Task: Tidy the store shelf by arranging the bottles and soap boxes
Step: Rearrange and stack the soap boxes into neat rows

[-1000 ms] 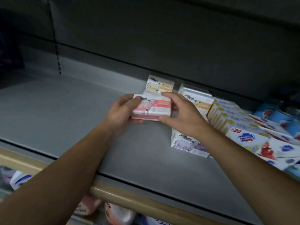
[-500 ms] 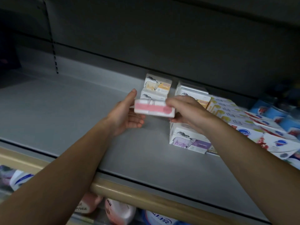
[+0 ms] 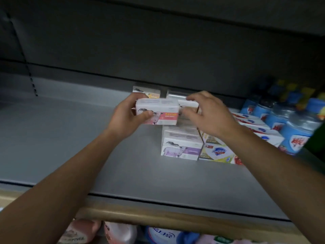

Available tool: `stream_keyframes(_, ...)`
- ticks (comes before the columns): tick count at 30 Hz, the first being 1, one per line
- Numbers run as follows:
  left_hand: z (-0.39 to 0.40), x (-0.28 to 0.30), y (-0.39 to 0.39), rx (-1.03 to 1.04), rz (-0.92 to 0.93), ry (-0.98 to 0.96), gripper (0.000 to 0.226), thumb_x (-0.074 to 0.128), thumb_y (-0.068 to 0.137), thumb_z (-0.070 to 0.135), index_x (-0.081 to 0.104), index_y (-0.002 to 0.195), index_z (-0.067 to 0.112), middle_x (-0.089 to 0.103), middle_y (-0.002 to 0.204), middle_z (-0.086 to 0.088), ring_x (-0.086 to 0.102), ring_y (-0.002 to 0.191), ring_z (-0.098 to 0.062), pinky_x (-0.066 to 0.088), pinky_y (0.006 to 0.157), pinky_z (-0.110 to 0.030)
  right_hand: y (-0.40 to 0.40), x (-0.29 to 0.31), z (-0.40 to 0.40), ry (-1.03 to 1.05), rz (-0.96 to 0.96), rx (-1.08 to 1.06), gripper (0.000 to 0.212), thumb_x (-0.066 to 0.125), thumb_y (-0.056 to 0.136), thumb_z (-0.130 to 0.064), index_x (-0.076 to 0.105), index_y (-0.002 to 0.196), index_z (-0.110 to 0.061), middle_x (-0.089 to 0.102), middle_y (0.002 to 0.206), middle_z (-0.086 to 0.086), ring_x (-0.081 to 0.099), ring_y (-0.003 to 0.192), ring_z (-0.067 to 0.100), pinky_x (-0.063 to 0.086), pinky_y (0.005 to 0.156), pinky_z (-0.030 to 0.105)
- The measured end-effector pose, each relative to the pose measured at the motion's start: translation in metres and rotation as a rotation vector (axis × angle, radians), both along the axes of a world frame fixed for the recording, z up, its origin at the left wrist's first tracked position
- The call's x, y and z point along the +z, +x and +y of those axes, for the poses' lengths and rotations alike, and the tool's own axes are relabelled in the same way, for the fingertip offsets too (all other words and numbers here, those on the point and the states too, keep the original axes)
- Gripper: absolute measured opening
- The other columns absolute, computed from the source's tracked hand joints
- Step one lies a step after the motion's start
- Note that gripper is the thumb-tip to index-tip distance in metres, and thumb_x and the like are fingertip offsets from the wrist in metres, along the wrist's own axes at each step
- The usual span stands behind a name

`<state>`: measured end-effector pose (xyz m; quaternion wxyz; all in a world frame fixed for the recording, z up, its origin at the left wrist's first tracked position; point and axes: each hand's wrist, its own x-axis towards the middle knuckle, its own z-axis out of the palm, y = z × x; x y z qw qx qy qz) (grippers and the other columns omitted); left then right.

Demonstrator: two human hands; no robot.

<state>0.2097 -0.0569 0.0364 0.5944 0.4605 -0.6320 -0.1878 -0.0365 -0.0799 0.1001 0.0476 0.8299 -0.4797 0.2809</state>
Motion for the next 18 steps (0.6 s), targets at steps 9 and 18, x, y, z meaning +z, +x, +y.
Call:
stream_keyframes(9,-0.062,-0.005,-0.062,0.191,-0.416,0.091,0.044,0.071,0.085,0.030,0.058,0.127,0.028,0.064,0.124,0.001,0.060,0.108,-0.016,0.041,0.091,-0.021,-0.060,-0.010,-0.028,0.372,0.189,-0.215,0.062,0.031,0.097,-0.058,0.037,0.150,-0.025,0.035,0.153,0.008,0.035,0.137,0.030,0.033,0.109,0.039)
stream_keyframes(18,-0.090,0.002,-0.080,0.338,-0.714,0.024,0.050,0.063,0.091,0.035,0.052,0.139,0.024,0.046,0.148,-0.002,0.038,0.137,-0.020,0.036,0.111,-0.037,-0.060,-0.018,-0.030,0.300,0.213,-0.215,0.063,0.024,0.098,-0.056,0.035,0.150,-0.024,0.034,0.154,0.006,0.034,0.138,0.030,0.029,0.111,0.045)
